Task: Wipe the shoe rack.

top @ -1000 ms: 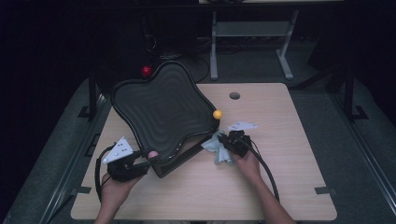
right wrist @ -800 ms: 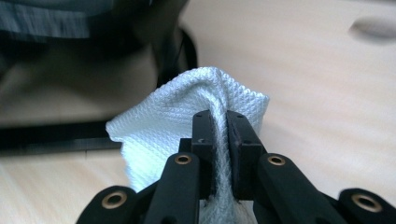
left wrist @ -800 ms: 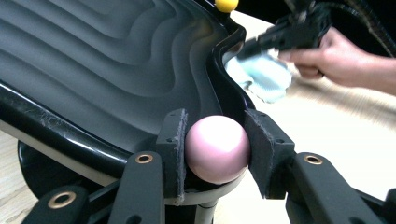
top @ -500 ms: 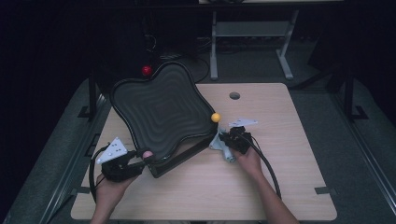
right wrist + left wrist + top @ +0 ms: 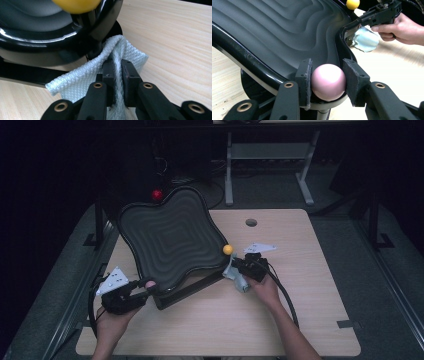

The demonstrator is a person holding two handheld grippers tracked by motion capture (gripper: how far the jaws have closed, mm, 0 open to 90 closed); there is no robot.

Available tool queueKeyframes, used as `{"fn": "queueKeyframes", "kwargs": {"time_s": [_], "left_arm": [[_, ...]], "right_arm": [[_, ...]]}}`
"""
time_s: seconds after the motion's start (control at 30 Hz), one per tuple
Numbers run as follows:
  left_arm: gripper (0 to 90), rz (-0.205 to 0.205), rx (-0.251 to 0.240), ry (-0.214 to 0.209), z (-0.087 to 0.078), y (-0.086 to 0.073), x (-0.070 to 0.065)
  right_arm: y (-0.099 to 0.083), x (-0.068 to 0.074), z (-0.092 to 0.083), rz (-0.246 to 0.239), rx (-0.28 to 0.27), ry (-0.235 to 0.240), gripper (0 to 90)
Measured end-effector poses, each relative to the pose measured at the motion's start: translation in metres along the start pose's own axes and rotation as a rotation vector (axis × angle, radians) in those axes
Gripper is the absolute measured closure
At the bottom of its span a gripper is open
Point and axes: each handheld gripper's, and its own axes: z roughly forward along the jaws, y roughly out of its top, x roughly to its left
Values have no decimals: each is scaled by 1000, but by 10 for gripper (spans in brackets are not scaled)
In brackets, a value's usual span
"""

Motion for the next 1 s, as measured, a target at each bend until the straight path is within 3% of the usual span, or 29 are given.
{"fn": "queueKeyframes", "kwargs": {"time_s": [0.17, 0.7, 0.83, 1.0], "left_arm": [[600, 5, 4, 9, 1, 1, 4], [601, 61, 17, -15, 23, 14, 20], [601, 45, 15, -20, 27, 15, 25], [601, 40, 10, 3, 25, 15, 28]], "right_arm": [[-8, -2, 6, 13, 42, 24, 829], [-12, -9, -3, 16, 50, 19, 831], [-12, -12, -6, 6, 50, 15, 831], [-1, -13, -13, 6, -6, 20, 830]]}}
